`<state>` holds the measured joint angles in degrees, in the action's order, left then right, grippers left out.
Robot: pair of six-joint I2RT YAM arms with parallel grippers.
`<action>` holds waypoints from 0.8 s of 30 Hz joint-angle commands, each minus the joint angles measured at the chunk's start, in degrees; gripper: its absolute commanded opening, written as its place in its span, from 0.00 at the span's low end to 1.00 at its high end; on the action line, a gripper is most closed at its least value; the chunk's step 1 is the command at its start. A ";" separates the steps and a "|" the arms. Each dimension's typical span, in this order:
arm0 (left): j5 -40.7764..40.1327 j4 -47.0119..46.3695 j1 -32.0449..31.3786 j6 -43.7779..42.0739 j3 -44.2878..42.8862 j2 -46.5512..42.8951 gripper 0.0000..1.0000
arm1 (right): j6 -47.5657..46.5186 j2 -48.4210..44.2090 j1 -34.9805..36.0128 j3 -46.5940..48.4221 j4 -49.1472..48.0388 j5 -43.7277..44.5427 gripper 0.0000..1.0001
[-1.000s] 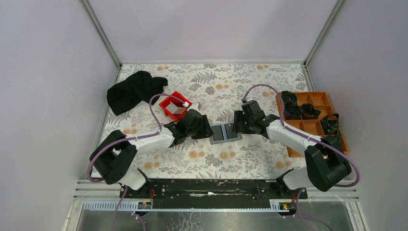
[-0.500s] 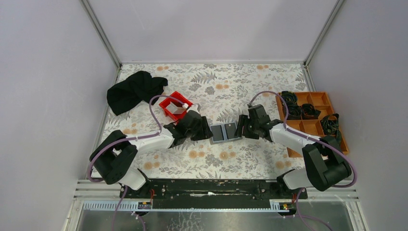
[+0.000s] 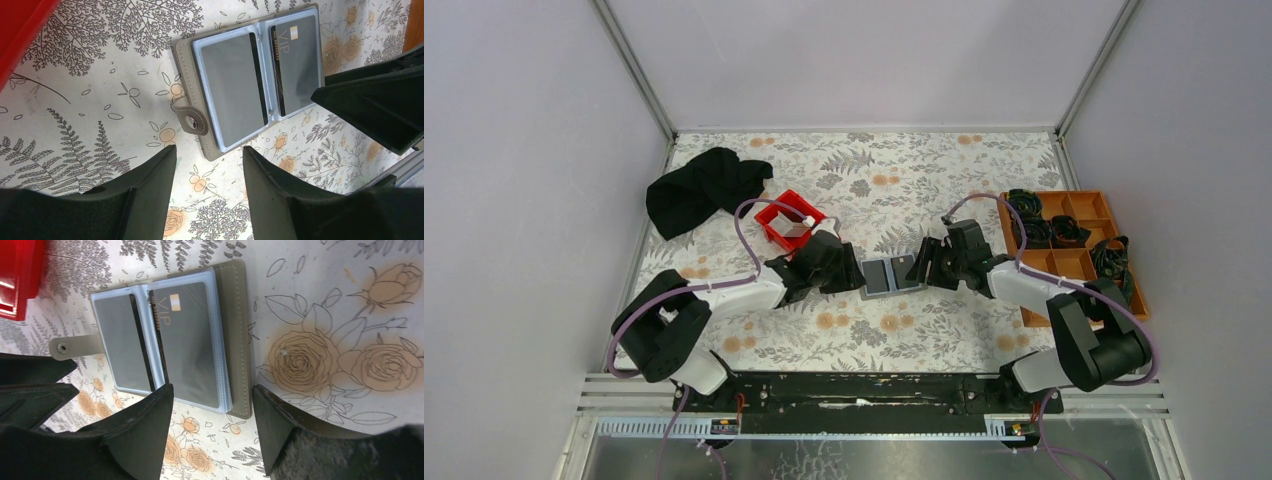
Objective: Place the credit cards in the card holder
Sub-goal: Close the card holder at the center of the board.
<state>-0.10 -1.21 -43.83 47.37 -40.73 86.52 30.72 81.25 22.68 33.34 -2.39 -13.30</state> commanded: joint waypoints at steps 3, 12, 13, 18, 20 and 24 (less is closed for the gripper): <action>-1.38 -0.29 0.35 -0.52 0.26 0.63 0.59 | 1.61 2.14 -0.76 -1.43 -4.53 -4.45 0.67; -0.76 -1.12 0.59 -0.27 0.48 1.54 0.59 | 2.85 2.85 -0.77 -2.72 -6.85 -6.64 0.64; -0.68 -1.35 0.59 -0.19 0.52 1.61 0.59 | 2.93 2.59 -0.74 -2.74 -6.99 -6.68 0.63; -0.37 -2.14 0.60 0.17 0.65 1.98 0.59 | 3.06 -0.03 -0.77 -1.79 -6.26 -6.36 0.58; -0.31 -2.33 0.62 0.26 0.66 2.21 0.59 | 2.90 -1.00 -0.78 -0.85 -5.69 -6.34 0.57; 0.00 -2.93 0.55 0.35 0.74 2.72 0.59 | 3.32 -0.98 -0.74 0.65 -5.49 -7.35 0.56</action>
<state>-0.23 -1.52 -43.44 47.42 -40.56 88.36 33.54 81.97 22.06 31.64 -8.01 -19.20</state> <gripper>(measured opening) 0.591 0.565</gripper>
